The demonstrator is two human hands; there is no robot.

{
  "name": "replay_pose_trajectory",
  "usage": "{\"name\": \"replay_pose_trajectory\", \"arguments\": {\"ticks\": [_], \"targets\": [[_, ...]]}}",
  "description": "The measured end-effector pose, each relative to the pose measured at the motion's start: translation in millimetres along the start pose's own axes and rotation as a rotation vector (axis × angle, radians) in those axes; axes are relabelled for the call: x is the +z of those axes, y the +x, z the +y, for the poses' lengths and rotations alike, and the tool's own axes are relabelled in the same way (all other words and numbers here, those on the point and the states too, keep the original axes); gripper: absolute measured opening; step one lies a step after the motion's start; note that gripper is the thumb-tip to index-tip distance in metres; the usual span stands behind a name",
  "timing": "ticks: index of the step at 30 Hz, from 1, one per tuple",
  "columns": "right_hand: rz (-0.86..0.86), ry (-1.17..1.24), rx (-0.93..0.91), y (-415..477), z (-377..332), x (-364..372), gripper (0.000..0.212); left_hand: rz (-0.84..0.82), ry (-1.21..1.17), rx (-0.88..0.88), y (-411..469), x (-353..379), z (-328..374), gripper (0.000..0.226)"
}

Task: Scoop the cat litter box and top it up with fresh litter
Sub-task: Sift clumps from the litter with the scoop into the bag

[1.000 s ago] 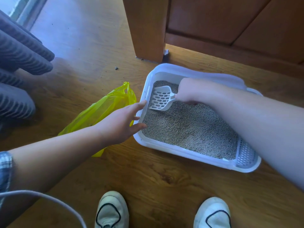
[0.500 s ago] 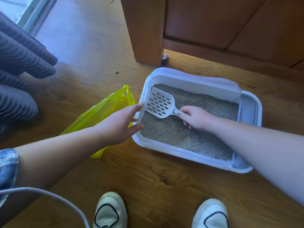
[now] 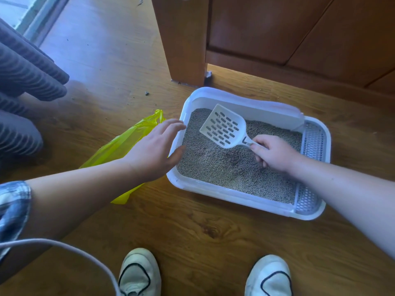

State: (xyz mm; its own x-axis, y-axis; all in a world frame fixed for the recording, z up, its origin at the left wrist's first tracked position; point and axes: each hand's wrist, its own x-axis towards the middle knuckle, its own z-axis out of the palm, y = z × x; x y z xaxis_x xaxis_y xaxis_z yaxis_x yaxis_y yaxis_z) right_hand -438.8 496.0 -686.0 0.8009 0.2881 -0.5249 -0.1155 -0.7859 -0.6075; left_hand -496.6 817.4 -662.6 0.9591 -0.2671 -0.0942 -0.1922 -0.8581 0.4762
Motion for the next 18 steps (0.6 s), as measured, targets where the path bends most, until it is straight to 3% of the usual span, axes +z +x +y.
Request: {"name": "replay_pose_trajectory", "arguments": {"ticks": [6, 12, 18], "targets": [[0.030, -0.081, -0.054, -18.1, -18.6, -19.3, 0.027, 0.054, -0.105, -0.014, 18.4, -0.5, 16.9, 0.045], [0.088, -0.193, -0.123, -27.0, -56.5, -25.5, 0.026, 0.111, -0.197, -0.200, 15.6, -10.5, 0.0, 0.042], [0.071, -0.400, -0.283, -7.8, -124.5, 2.1, 0.015, 0.122, -0.149, -0.380, -19.2, -33.9, -39.6, 0.056]]}}
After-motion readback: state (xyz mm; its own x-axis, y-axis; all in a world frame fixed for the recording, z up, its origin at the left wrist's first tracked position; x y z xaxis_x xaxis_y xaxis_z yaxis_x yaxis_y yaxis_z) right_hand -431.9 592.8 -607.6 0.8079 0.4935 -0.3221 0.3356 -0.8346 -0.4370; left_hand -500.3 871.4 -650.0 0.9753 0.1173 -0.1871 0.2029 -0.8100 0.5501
